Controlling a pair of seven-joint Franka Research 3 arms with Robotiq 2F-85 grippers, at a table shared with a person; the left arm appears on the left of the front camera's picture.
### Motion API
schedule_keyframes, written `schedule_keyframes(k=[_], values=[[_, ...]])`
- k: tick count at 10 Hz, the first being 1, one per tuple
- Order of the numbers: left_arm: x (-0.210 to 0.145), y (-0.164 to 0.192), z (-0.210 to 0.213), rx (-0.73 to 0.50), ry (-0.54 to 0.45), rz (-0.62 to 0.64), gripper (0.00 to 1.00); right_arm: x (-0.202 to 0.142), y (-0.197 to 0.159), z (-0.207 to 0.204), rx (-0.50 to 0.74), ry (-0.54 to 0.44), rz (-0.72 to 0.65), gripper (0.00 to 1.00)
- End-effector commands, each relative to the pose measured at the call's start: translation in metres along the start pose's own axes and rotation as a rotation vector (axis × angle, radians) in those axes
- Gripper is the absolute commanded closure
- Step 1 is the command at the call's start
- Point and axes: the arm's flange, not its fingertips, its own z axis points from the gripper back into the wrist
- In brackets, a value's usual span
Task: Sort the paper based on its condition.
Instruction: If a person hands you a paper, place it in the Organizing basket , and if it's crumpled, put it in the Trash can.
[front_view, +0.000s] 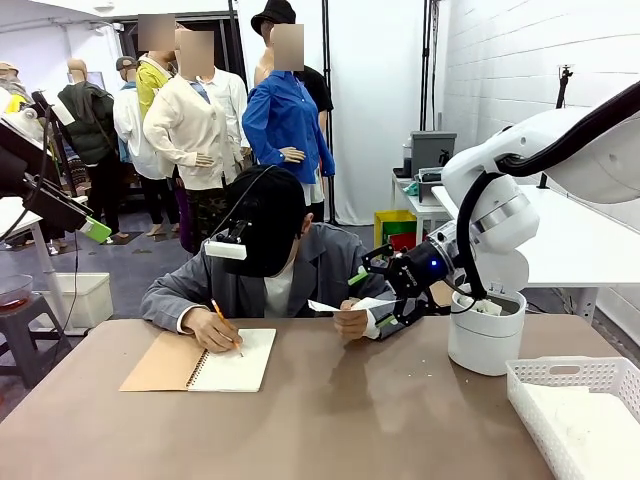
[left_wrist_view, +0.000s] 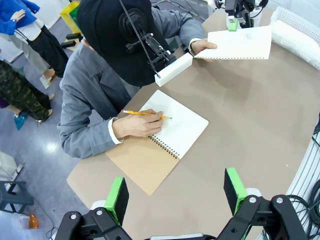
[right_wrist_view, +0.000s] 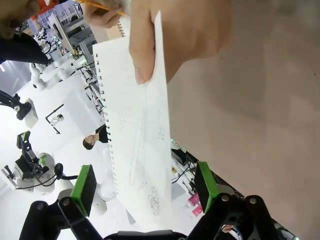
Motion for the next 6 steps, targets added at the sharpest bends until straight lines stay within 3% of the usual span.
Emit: schedule_keyframes(k=[1, 2, 6], values=[[0.0001, 0.0014, 0.0002, 0.004, -0.005, 0.001, 0.00, 0.0060, 0.0001, 0.0003, 0.018, 0.024, -0.036, 0.00], [0.0001, 0.0014, 0.0002, 0.004, -0.005, 0.001, 0.00, 0.0063, -0.0013, 0.0012, 0.032, 0.027, -0.020, 0.00], [0.0001, 0.0014, 0.0002, 0.004, -0.005, 0.001, 0.00, 0.0055, -0.0025, 0.0049, 0.051, 0.030, 0.004, 0.78]])
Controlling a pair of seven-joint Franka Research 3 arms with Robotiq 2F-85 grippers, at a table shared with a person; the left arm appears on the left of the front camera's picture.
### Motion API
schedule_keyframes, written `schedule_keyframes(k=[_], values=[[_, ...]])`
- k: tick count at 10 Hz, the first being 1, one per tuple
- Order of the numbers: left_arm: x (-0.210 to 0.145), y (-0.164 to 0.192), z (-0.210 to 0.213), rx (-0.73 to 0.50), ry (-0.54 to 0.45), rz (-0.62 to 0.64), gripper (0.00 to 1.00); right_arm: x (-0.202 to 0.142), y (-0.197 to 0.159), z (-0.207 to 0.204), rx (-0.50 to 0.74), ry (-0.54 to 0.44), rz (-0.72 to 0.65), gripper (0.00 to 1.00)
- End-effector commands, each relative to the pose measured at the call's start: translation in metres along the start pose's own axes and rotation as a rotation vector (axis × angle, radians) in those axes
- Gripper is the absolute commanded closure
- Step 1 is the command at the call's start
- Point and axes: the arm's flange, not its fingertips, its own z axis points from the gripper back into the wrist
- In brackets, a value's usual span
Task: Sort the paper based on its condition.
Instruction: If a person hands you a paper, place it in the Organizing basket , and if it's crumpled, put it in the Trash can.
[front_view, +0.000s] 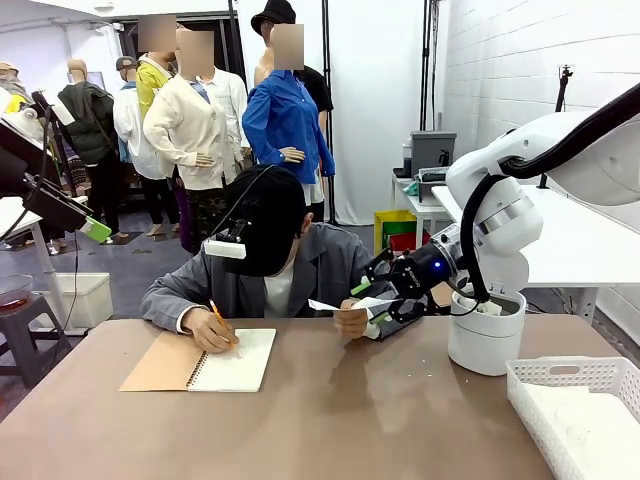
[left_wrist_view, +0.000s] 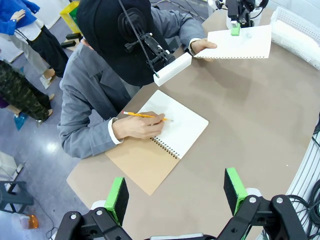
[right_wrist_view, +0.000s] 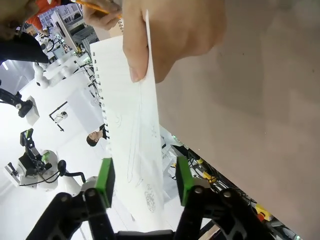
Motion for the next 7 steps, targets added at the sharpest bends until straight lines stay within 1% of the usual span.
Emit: schedule_keyframes(k=[1, 2, 7], values=[[0.0001, 0.0014, 0.0002, 0.004, -0.005, 0.001, 0.00, 0.0032, 0.0027, 0.0010, 0.034, 0.012, 0.012, 0.97], [0.0001, 0.0014, 0.0002, 0.004, -0.005, 0.001, 0.00, 0.0029, 0.0028, 0.0016, 0.035, 0.012, 0.009, 1.00], [0.0001, 0.0014, 0.0002, 0.004, -0.005, 0.001, 0.00, 0.0015, 0.0030, 0.0011, 0.038, 0.025, 0.014, 1.00]])
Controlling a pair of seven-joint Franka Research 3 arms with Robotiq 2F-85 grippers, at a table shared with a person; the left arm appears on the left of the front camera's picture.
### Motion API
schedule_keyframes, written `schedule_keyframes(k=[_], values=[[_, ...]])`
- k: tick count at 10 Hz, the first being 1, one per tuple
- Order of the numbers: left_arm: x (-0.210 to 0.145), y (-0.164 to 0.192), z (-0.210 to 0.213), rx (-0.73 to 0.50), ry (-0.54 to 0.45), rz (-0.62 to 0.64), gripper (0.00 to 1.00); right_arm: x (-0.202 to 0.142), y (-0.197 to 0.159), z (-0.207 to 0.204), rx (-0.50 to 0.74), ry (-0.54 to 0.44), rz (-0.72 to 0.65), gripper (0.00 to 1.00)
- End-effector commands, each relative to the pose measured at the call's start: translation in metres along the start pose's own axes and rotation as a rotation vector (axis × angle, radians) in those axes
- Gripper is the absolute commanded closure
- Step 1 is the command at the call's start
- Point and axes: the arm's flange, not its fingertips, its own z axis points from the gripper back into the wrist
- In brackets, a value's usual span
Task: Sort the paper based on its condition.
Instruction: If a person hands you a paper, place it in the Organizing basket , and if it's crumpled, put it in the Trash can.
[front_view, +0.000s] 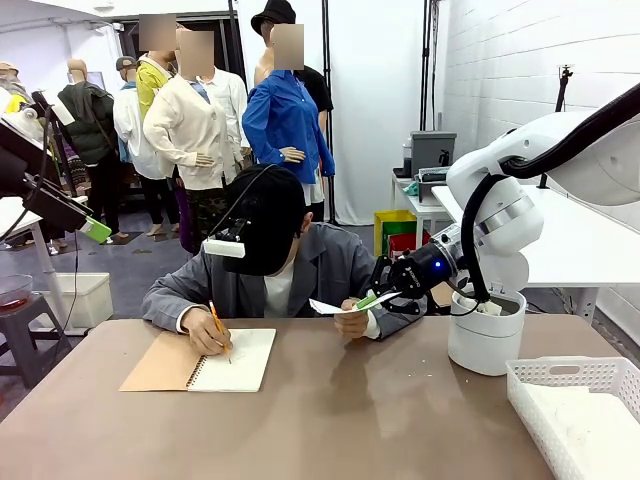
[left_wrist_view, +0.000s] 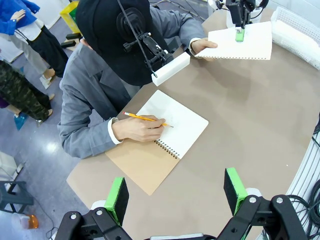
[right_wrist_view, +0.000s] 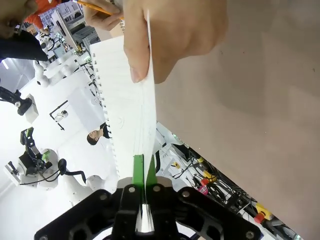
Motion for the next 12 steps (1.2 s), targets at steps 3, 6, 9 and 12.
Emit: schedule_keyframes(k=[3, 6, 9, 12], values=[[0.000, 0.001, 0.000, 0.004, -0.005, 0.001, 0.00, 0.001, 0.003, 0.001, 0.037, 0.026, 0.020, 1.00], [0.000, 0.001, 0.000, 0.004, -0.005, 0.001, 0.00, -0.011, 0.009, 0.005, 0.042, 0.017, 0.061, 1.00], [0.000, 0.001, 0.000, 0.004, -0.005, 0.001, 0.00, -0.038, 0.020, 0.017, -0.008, -0.011, 0.136, 1.00], [0.000, 0.001, 0.000, 0.004, -0.005, 0.001, 0.00, -0.096, 0.043, 0.036, -0.136, -0.055, 0.344, 1.00]])
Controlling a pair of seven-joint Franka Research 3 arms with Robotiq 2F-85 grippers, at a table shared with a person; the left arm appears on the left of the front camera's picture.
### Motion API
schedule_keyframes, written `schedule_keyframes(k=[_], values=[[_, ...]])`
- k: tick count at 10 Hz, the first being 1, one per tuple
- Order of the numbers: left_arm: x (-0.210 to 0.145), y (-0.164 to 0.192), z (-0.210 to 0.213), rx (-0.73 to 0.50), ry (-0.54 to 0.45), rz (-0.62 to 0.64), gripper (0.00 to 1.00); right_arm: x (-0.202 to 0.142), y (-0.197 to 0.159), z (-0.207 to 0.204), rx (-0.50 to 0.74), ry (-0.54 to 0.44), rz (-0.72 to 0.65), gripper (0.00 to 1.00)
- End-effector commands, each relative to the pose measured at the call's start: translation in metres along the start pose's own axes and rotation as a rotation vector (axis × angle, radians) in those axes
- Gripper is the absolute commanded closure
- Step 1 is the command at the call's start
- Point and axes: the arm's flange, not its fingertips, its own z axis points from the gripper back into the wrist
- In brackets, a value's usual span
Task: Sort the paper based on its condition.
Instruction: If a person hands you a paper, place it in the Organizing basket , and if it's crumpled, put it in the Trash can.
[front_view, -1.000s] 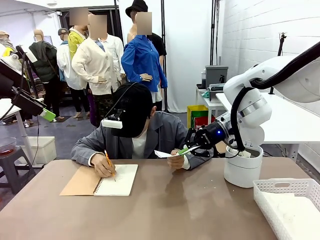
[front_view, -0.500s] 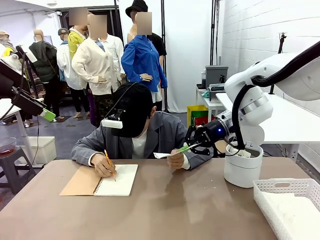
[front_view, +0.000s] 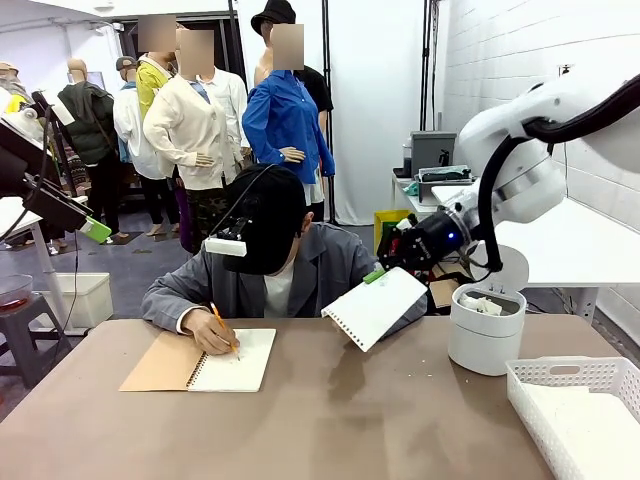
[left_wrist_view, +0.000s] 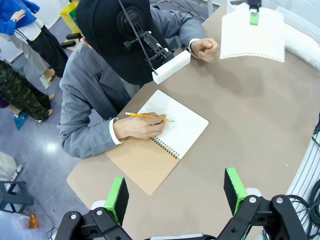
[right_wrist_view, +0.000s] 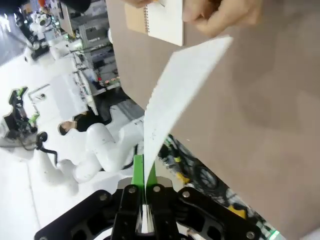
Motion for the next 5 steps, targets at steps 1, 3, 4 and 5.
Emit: schedule_keyframes(k=[1, 3, 4, 5], values=[[0.000, 0.001, 0.000, 0.004, -0.005, 0.001, 0.00, -0.045, 0.009, 0.010, -0.107, -0.051, 0.157, 1.00], [0.000, 0.001, 0.000, 0.004, -0.005, 0.001, 0.00, -0.083, 0.023, 0.029, -0.202, -0.125, 0.284, 1.00], [0.000, 0.001, 0.000, 0.004, -0.005, 0.001, 0.00, -0.106, 0.028, 0.039, -0.246, -0.158, 0.335, 1.00], [0.000, 0.001, 0.000, 0.004, -0.005, 0.001, 0.00, -0.129, 0.032, 0.050, -0.298, -0.203, 0.406, 1.00]])
